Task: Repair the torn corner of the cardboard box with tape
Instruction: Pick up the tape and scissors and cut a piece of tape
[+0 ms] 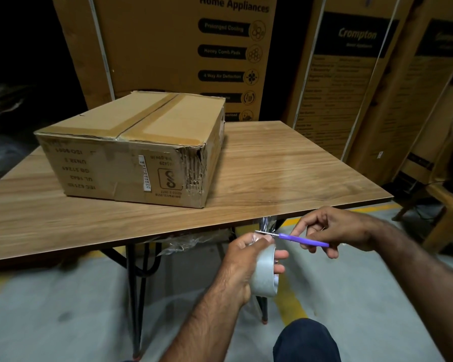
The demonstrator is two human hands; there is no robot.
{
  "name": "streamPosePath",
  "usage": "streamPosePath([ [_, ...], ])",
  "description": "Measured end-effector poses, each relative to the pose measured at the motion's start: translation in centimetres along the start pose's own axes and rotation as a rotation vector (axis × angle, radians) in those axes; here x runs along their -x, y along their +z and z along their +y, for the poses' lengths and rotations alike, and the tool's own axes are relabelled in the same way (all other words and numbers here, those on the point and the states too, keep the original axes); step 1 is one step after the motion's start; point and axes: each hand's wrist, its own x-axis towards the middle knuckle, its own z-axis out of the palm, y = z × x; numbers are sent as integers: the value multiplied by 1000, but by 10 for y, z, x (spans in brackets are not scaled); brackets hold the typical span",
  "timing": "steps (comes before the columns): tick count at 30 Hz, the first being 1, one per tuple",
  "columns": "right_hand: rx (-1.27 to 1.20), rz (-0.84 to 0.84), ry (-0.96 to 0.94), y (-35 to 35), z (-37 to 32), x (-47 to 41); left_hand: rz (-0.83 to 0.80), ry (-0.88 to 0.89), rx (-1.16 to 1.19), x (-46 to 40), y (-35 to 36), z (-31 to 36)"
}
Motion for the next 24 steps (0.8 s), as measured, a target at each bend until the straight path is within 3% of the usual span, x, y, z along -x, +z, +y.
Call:
streamPosePath([
  [15, 41, -29, 4, 13, -18, -5, -42, -56, 38, 13, -1, -6],
  [19, 73, -32, 3, 27, -24, -6, -35, 42, -57, 27, -9, -18],
  [24, 106, 83, -78, 42, -16, 7, 0, 190, -128, 47, -23, -10],
])
